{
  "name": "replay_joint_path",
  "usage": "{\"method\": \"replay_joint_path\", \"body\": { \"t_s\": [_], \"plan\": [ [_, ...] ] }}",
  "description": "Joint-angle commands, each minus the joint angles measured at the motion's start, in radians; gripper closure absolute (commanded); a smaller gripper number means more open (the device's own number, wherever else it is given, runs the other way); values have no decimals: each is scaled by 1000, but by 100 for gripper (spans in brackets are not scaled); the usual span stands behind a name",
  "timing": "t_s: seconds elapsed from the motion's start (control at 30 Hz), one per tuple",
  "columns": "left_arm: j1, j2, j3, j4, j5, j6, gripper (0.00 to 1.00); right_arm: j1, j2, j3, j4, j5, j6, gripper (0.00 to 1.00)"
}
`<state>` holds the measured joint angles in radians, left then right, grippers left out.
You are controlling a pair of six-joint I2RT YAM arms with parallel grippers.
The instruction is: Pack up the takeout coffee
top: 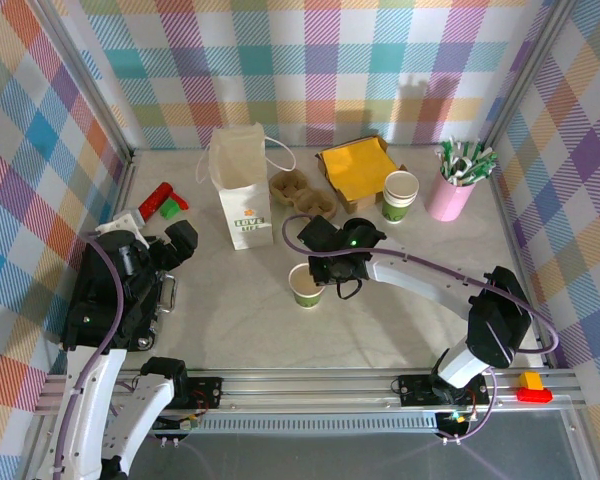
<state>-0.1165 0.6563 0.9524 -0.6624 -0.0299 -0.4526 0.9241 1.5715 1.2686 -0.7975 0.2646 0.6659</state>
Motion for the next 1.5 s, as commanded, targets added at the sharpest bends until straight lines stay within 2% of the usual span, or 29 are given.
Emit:
{"method": "replay_joint_path", "body": {
  "t_s": [0.0, 0.13, 0.4, 0.57, 0.73, 1.2, 1.47],
  "plan": [
    [-8, -10, 47, -22, 24, 4, 0, 7, -14, 62, -54, 47, -13, 66],
    [-8, -14, 68, -28, 35, 5, 0, 2, -18, 127, -107, 108, -37, 57],
    [-8, -29, 94, -48, 53, 5, 0, -123, 32, 231, -140, 184, -95, 54],
    [-8, -44, 82, -46, 60, 3, 0, -239, 126, 276, -109, 163, -123, 53],
    [-8, -46, 72, -43, 71, -3, 0, -303, 233, 333, -78, 132, -144, 50],
    [-8, -64, 49, -28, 96, -20, 0, -348, 483, 483, -101, 90, -154, 45],
    [-8, -55, 51, -24, 97, -21, 0, -357, 518, 479, -98, 84, -147, 51]
  ]
}}
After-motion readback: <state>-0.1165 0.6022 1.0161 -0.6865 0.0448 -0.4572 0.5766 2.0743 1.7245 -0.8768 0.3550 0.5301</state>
